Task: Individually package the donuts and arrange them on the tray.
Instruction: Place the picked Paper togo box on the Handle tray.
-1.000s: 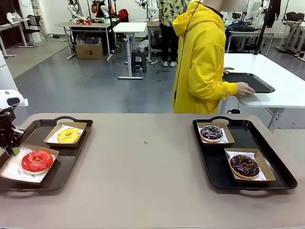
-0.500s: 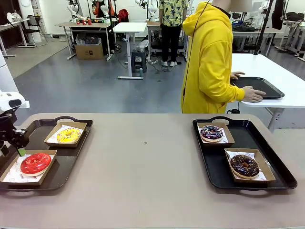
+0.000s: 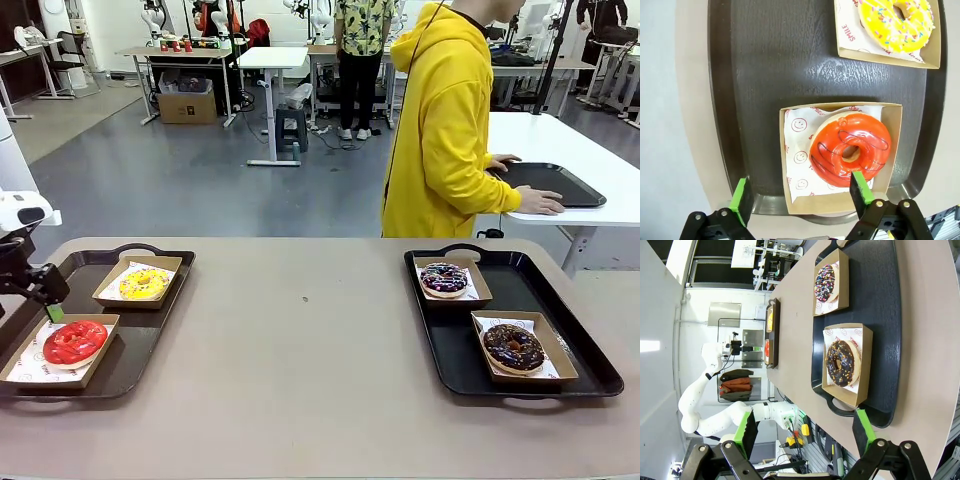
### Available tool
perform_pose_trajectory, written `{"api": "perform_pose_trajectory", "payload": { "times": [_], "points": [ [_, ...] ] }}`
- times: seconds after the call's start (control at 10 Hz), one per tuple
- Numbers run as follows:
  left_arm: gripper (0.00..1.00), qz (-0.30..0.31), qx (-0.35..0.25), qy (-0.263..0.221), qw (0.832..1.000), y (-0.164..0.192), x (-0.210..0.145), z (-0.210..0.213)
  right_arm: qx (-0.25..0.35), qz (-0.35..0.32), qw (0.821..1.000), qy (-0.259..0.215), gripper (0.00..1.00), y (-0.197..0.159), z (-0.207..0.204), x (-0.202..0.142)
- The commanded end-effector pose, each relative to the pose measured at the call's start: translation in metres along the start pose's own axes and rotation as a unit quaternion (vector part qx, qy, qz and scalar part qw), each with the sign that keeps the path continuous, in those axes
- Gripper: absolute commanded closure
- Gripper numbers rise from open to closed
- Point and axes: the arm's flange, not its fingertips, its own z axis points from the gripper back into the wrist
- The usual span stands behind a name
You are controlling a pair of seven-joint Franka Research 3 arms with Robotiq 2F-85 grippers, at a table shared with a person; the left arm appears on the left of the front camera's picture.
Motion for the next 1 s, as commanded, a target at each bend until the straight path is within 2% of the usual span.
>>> {"api": "perform_pose_trajectory", "payload": {
  "times": [0.0,0.1,0.2,0.3,0.4,0.6,0.8,0.9],
  "points": [
    [0.0,-0.002,-0.003,-0.006,1.0,0.002,-0.014,-0.001,0.008,-0.01,1.0,-0.005,0.0,0.002,-0.001,0.0],
    [0.0,-0.003,-0.01,-0.008,1.0,0.003,-0.014,0.002,0.008,-0.01,1.0,-0.005,0.0,0.002,-0.001,0.0],
    [0.0,-0.019,-0.069,-0.01,0.997,0.011,-0.016,0.017,0.008,-0.01,1.0,-0.005,0.0,0.002,-0.001,0.0],
    [0.0,-0.02,-0.152,-0.024,0.988,0.025,-0.015,0.039,0.008,-0.01,1.0,-0.005,0.0,0.002,-0.001,0.0],
    [0.0,-0.016,-0.24,-0.05,0.969,0.048,-0.013,0.062,0.008,-0.01,1.0,-0.005,0.0,0.002,-0.001,0.0],
    [0.0,-0.015,-0.375,-0.113,0.92,0.108,-0.008,0.092,0.008,-0.01,1.0,-0.005,0.0,0.002,-0.001,0.0],
    [0.0,0.011,-0.459,-0.111,0.882,0.168,0.005,0.091,0.008,-0.01,1.0,-0.005,0.0,0.002,-0.001,0.0],
    [0.0,0.034,-0.501,-0.116,0.857,0.196,0.007,0.081,0.008,-0.01,1.0,-0.005,0.0,0.002,-0.001,0.0]
  ]
}}
